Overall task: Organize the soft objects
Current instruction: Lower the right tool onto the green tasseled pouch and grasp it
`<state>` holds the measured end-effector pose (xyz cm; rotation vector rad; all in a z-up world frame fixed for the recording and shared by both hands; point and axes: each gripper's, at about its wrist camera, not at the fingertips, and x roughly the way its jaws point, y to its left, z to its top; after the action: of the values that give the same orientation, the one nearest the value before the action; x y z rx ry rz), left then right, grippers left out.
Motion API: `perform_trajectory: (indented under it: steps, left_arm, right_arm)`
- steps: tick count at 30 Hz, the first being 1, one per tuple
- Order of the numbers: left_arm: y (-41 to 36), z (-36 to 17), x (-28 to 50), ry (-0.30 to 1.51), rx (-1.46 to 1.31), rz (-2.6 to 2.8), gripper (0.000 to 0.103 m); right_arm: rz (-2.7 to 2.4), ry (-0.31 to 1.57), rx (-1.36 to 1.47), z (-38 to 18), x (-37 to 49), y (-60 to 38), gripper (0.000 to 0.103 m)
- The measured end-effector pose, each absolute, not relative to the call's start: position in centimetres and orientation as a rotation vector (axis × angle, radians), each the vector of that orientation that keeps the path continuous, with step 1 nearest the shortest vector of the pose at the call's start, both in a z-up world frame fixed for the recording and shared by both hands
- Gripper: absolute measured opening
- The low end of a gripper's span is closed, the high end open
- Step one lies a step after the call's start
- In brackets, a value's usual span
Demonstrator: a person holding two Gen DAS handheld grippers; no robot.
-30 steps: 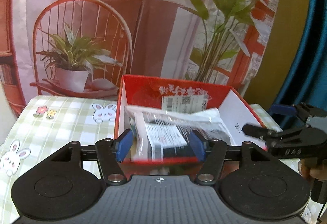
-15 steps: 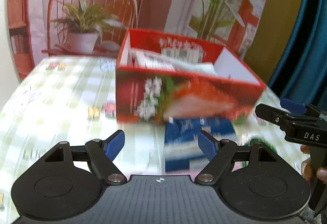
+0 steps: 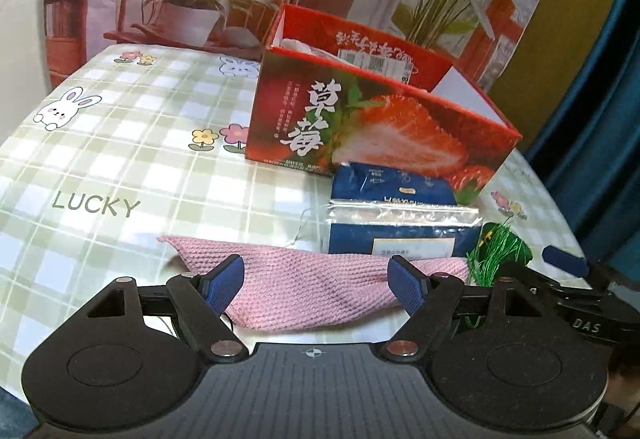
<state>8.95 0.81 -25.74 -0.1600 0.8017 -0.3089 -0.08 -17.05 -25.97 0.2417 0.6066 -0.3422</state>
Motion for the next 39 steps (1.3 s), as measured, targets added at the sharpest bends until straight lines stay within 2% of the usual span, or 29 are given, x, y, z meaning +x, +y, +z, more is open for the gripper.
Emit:
perform_trajectory:
  steps: [8,16,19,24,27,35,39]
  left_arm:
    - [0.6,-26.0,8.9,0.796,-0.167,-0.298,0.081]
    - [-0.1,-26.4,9.3,0.771,-0.139,-0.336,0.081]
    - [-0.2,-26.8,9.6,0.782,-0.138,-0.343,0.080]
    - [-0.5,-27.0,9.9,0.794,-0.136,-0.347,0.079]
    - [-0.5,-27.1,9.9,0.800,-0.134,-0.352,0.079]
    - [-0.4,-27.1,9.8,0.795,-0.139,-0.356,0.079]
    - [-0.6,-27.0,10.1,0.780,-0.133,-0.376,0.079]
  right_arm:
    - [-0.367,0.585,0.363,-27.6,-0.5,-19.6,0.086]
    - [-0.371,0.584,0.361,-29.0,0.2,-20.1,0.077]
    - [-0.382,0.577,0.382,-29.5,0.2,-20.6,0.070]
    - [-0.383,0.550,0.391,-29.5,0.0,-20.9,0.046]
    - [-0.362,0.529,0.393,-29.2,-0.3,-20.8,0.041]
    - [-0.314,0.519,0.349,-28.6,-0.1,-19.7,0.041]
    - [-0.356,0.534,0.358,-28.8,-0.2,-20.2,0.044]
